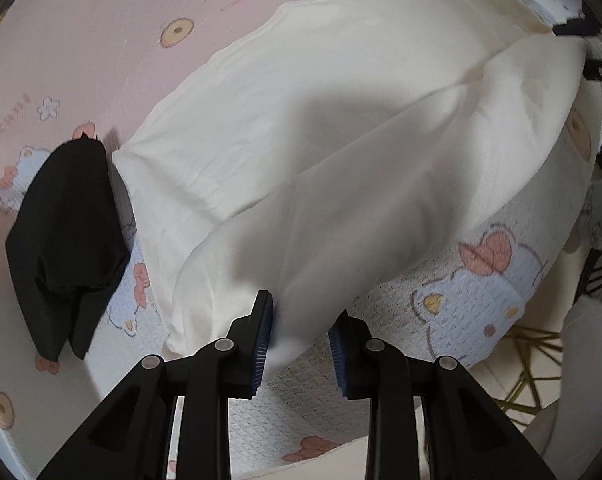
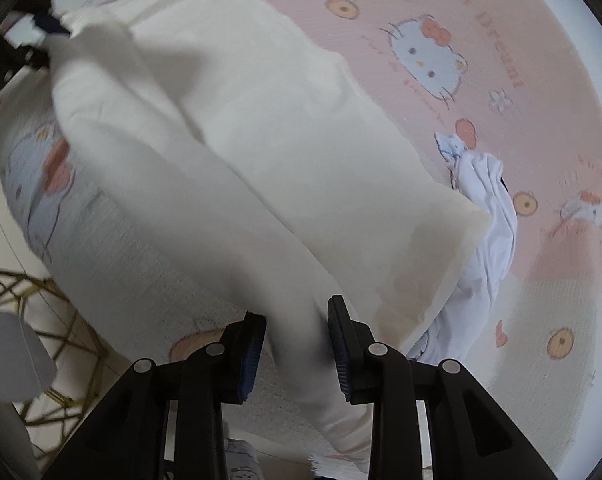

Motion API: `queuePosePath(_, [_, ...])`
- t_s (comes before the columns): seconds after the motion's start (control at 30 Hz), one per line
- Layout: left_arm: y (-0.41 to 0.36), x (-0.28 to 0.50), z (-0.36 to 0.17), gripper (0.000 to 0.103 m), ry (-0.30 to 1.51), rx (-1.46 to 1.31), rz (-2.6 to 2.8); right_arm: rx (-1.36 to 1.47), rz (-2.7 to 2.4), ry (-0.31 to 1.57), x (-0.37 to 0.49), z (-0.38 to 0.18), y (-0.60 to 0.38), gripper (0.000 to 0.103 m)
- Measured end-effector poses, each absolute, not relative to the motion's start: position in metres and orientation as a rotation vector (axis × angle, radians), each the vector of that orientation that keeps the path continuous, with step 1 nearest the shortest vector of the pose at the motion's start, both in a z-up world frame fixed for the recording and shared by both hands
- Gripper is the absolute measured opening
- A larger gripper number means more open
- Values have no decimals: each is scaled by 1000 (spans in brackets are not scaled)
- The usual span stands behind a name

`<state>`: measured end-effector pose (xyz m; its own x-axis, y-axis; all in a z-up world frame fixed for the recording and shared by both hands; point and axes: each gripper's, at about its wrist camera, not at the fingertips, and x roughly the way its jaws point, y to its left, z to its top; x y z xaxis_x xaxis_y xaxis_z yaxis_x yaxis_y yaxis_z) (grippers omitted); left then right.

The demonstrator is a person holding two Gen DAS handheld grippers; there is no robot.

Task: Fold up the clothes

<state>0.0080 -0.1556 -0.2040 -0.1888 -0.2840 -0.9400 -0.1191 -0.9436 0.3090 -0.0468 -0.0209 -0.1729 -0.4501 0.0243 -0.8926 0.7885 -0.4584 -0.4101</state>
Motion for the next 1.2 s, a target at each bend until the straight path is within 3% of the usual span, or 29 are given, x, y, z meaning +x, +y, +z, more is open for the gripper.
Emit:
queuePosePath(0.4, [-179,-15,-195,26,-268,1869,-2265,1264,-2053,1194,-78,-174,-33,29])
queuePosePath(0.63, [-191,-30,-187,26,-176,1859,-2271,1273,-2120,1223,-96,-178,-42,34])
queuePosePath(0.9, [-224,-49,-173,26,223,1812,-2302,1265,-2225,1246,-117,-178,-50,57])
queuePosePath(1.07, [-261,-40,-143,29,654,1589,-2435,1260,-2284,1183,-124,-170,-47,63])
queuePosePath(1.2, [-273,-26,-122,35,731,1453,-2485,1251,-2307,1157,-123,-167,-46,63])
